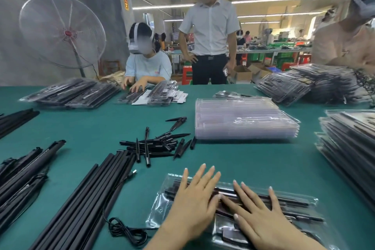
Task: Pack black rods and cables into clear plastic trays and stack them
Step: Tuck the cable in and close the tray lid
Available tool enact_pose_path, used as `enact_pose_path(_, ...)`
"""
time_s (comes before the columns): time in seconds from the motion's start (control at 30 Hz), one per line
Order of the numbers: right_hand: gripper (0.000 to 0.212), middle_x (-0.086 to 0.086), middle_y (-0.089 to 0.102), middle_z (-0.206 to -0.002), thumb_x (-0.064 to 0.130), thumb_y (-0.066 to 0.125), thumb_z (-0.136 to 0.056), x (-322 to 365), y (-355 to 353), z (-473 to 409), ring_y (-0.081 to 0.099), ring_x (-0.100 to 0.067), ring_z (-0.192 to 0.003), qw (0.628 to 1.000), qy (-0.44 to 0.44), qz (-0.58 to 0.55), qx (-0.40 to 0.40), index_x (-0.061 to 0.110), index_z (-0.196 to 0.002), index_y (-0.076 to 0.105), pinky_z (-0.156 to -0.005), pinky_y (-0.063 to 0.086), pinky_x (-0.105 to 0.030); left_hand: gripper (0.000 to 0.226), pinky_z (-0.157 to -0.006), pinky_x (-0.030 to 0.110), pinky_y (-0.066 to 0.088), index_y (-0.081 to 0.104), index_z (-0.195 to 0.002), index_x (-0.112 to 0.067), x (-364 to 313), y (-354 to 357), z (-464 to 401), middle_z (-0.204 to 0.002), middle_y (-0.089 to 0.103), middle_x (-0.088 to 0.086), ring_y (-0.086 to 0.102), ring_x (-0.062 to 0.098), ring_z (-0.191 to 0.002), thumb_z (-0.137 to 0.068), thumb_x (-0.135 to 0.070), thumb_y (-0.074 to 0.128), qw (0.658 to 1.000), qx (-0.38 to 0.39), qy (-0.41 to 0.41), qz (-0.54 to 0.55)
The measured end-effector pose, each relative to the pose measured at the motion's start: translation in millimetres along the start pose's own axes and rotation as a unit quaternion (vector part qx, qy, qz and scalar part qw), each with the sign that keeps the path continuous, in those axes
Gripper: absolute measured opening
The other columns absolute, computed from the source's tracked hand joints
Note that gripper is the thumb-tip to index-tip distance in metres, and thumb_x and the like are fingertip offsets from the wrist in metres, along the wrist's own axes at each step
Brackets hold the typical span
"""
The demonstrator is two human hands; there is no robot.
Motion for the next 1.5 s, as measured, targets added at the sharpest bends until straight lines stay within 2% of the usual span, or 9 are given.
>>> enact_pose_path(0.2,0.055,0.002,-0.013,-0.159,0.042,0.002,-0.101,-4.4,21.4,-5.3,-0.010,-0.006,-0.145,0.999,-0.021,-0.013,0.031,0.025,-0.152,-0.006,-0.105,0.009,-0.044,0.046,-0.103,0.045,0.008,0.058,-0.119,-0.055,59.2,53.4,90.7,-0.128,0.058,-0.022,0.058,0.003,-0.116,-0.083,-0.061,0.030,0.979,0.041,-0.130,-0.154)
enact_pose_path(0.37,0.060,0.015,-0.033,-0.147,0.044,0.016,-0.102,-9.3,-15.5,1.1,-0.021,-0.001,-0.141,0.987,-0.121,0.098,-0.022,0.028,-0.140,-0.028,-0.116,-0.009,-0.025,0.052,-0.091,0.040,-0.039,-0.015,-0.136,-0.058,72.3,60.4,87.7,-0.152,-0.019,-0.024,-0.018,0.009,-0.144,-0.092,-0.065,0.012,0.983,-0.024,-0.124,-0.134)
enact_pose_path(0.53,0.061,0.005,-0.012,-0.160,0.060,0.005,-0.097,-50.7,-23.8,20.3,-0.010,-0.008,-0.146,0.998,0.065,0.013,0.011,0.033,-0.152,-0.002,-0.114,-0.005,-0.039,0.046,-0.105,0.045,0.007,0.060,-0.118,-0.054,69.8,60.6,91.7,-0.124,0.061,-0.021,0.058,0.001,-0.115,-0.092,-0.061,0.022,0.977,-0.013,-0.148,-0.150)
enact_pose_path(0.63,0.059,0.007,-0.008,-0.160,0.060,0.006,-0.097,-40.6,-20.5,29.9,-0.006,-0.006,-0.146,0.997,0.038,0.042,-0.049,0.038,-0.151,0.004,-0.116,-0.008,-0.040,0.054,-0.108,0.043,0.005,0.052,-0.125,-0.054,78.5,68.8,98.6,-0.133,0.053,-0.023,0.043,0.000,-0.129,-0.097,-0.056,0.006,0.981,0.053,-0.158,-0.096)
enact_pose_path(0.73,0.057,0.008,-0.006,-0.160,0.059,0.007,-0.097,-40.6,-21.7,27.0,-0.005,-0.005,-0.146,0.997,0.036,0.041,-0.055,0.039,-0.151,0.006,-0.116,-0.006,-0.040,0.048,-0.112,0.046,-0.019,0.001,-0.138,-0.057,77.8,53.0,86.2,-0.153,-0.004,-0.028,-0.011,-0.005,-0.141,-0.097,-0.057,0.027,0.993,-0.035,-0.112,-0.011)
enact_pose_path(0.97,0.064,0.010,-0.008,-0.160,0.067,0.005,-0.093,-45.3,-23.7,29.7,-0.007,-0.004,-0.146,0.993,0.046,0.068,-0.085,0.040,-0.151,0.002,-0.116,-0.007,-0.037,0.062,-0.099,0.036,-0.037,0.004,-0.150,-0.044,29.2,48.2,61.5,-0.159,-0.012,-0.012,-0.024,0.008,-0.142,-0.096,-0.054,0.031,0.997,-0.036,-0.066,-0.007)
enact_pose_path(1.13,0.049,0.005,-0.003,-0.161,0.028,0.005,-0.102,-41.5,-19.2,38.6,-0.002,-0.006,-0.147,0.975,0.031,0.140,-0.168,0.030,-0.144,0.030,-0.117,-0.002,-0.039,0.049,-0.115,0.050,-0.004,0.028,-0.146,-0.046,-24.7,71.7,30.9,-0.154,0.028,-0.017,0.016,0.002,-0.144,-0.097,-0.046,0.028,0.999,0.001,0.000,-0.053)
enact_pose_path(1.27,0.050,-0.003,-0.009,-0.161,0.009,0.001,-0.102,-48.2,-14.2,30.9,-0.006,-0.011,-0.147,0.962,0.000,0.203,-0.185,0.008,-0.152,-0.002,-0.109,0.028,-0.045,0.053,-0.103,0.045,0.010,0.060,-0.118,-0.054,-15.1,91.0,31.7,-0.123,0.057,-0.032,0.054,-0.009,-0.115,-0.081,-0.062,0.022,0.987,0.013,-0.059,-0.148)
enact_pose_path(1.5,0.062,0.011,-0.006,-0.160,0.050,0.003,-0.098,-50.8,-17.1,25.3,-0.005,0.002,-0.144,0.992,0.039,0.066,-0.101,0.020,-0.153,0.000,-0.116,-0.001,-0.028,0.050,-0.100,0.041,0.027,0.062,-0.118,-0.051,-20.0,88.9,38.2,-0.127,0.055,-0.031,0.051,-0.009,-0.119,-0.087,-0.058,0.023,0.995,0.038,-0.067,-0.062)
Point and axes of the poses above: each hand's wrist, its own z-axis away from the middle knuckle, its own y-axis out of the palm, x = y × z, the point moved 9 cm from there along -z, towards the middle knuckle
